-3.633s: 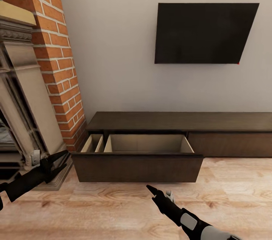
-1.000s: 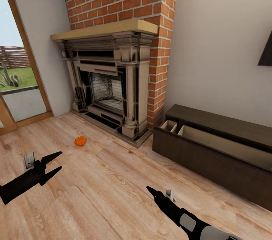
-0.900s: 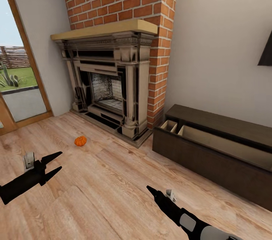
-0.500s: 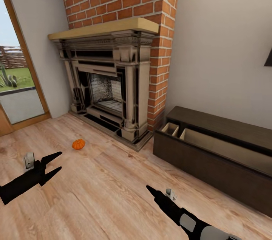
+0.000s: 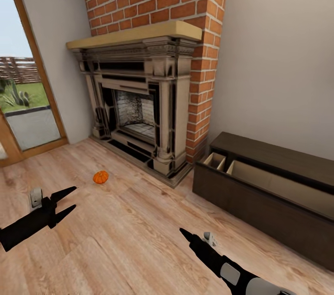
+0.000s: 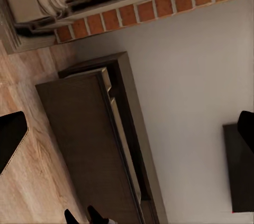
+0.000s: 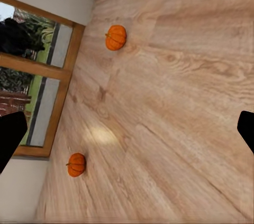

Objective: Place each of the two pumpkins and all three candles from the living room inside a cabinet in the living room (use any cabinet), then make sure every cabinet is closed, and position the cauldron so it is next to a table in the living room.

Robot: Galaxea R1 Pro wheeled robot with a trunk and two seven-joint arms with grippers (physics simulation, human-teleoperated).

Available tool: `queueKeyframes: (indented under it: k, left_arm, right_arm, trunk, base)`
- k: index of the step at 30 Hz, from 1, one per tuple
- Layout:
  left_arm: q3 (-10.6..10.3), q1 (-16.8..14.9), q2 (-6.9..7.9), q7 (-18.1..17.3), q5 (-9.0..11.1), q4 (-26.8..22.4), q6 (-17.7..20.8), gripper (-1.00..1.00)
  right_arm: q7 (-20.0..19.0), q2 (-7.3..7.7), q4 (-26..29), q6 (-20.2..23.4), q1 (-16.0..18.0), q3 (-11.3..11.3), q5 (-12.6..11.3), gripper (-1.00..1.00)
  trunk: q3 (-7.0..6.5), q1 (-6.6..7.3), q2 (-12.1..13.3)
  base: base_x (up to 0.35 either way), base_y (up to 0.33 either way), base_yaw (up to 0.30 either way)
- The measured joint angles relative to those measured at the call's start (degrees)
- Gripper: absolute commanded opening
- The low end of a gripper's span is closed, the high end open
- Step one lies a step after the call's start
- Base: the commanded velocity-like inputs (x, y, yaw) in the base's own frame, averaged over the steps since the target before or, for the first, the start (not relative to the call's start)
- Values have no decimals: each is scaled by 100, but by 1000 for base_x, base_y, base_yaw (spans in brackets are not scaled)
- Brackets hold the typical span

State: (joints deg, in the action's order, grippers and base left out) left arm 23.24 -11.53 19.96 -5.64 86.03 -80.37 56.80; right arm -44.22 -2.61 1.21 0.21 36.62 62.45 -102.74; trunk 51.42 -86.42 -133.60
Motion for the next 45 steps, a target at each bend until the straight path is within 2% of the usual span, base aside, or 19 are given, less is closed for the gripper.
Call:
queueKeyframes:
  k: [7, 21, 36, 40, 45]
  left_arm:
    - [-1, 1, 1, 5, -1, 0, 0, 100]
    - [-1, 0, -1, 0, 2, 49, 0, 100]
    - [-1, -2, 4, 4, 7, 88, 0, 100]
    - [-1, -1, 5, 4, 2, 138, 0, 100]
    - [-1, -1, 43, 3, 3, 232, 0, 100]
  right_arm:
    - [-10, -1, 0, -4, 0, 6, 6, 100]
    - [-84, 6, 0, -72, 0, 7, 4, 100]
    - [5, -1, -6, -101, 0, 8, 2, 100]
    - [163, -7, -9, -112, 0, 8, 1, 100]
    - [852, -19, -3, -317, 1, 14, -9, 100]
  trunk:
    - [0, 0, 0]
    - [-15, 0, 0]
    - [-75, 1, 0]
    - [-85, 2, 0]
    - [-93, 3, 0]
  base:
    - [0, 0, 249]
    - [0, 0, 36]
    - [25, 0, 258]
    - [185, 0, 281]
    - [251, 0, 284]
